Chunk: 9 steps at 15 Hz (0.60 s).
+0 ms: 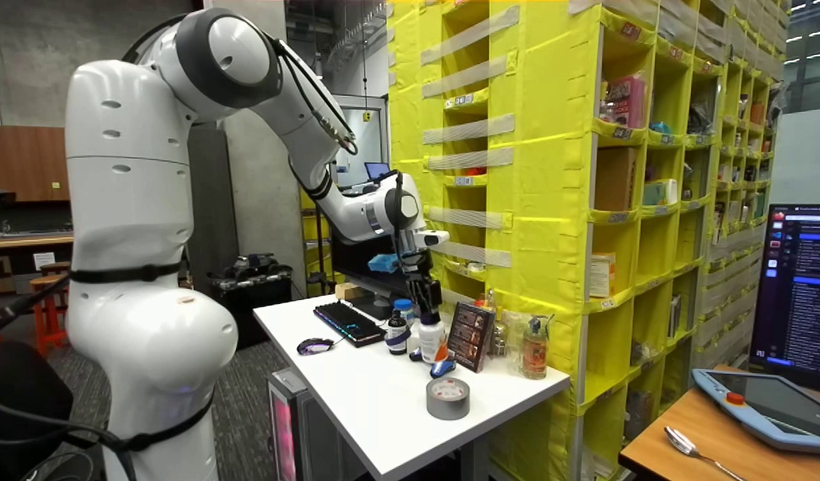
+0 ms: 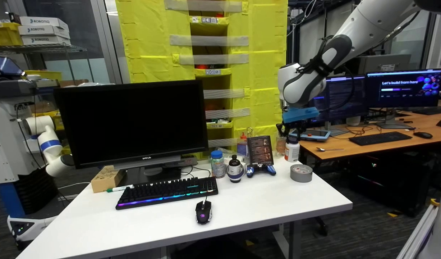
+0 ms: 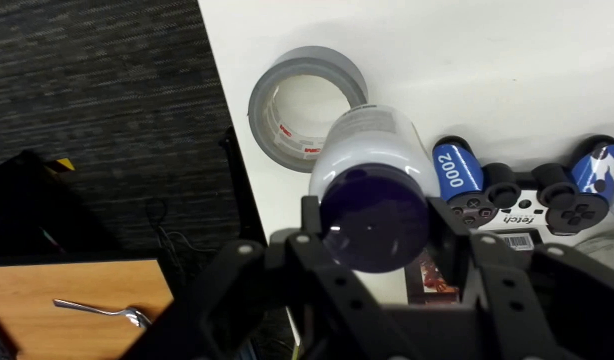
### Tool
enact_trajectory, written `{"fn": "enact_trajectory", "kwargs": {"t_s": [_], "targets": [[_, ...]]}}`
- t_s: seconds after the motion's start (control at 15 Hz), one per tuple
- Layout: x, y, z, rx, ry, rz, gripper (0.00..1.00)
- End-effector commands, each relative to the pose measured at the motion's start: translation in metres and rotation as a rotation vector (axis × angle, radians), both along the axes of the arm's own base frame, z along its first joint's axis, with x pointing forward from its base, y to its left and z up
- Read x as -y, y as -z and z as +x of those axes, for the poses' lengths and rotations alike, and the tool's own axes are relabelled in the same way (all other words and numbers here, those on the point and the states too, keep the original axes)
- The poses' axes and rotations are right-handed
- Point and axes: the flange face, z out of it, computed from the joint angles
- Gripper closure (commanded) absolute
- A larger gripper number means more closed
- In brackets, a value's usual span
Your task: Remove the white bottle from the grey masking tape, put it on the table and hen put it back in the center of the grey masking tape
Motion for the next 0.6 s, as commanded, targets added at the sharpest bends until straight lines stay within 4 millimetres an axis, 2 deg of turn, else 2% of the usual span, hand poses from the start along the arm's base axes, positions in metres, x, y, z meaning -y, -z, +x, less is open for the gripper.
{"fn": "enact_trajectory", "kwargs": {"t_s": [0.0, 0.53], "targets": [[0.007, -0.004, -0.01, 0.006, 0.059, -0.02, 0.73], [0.032, 0.025, -0.013, -0.041, 0.223, -0.055, 0.73]]}}
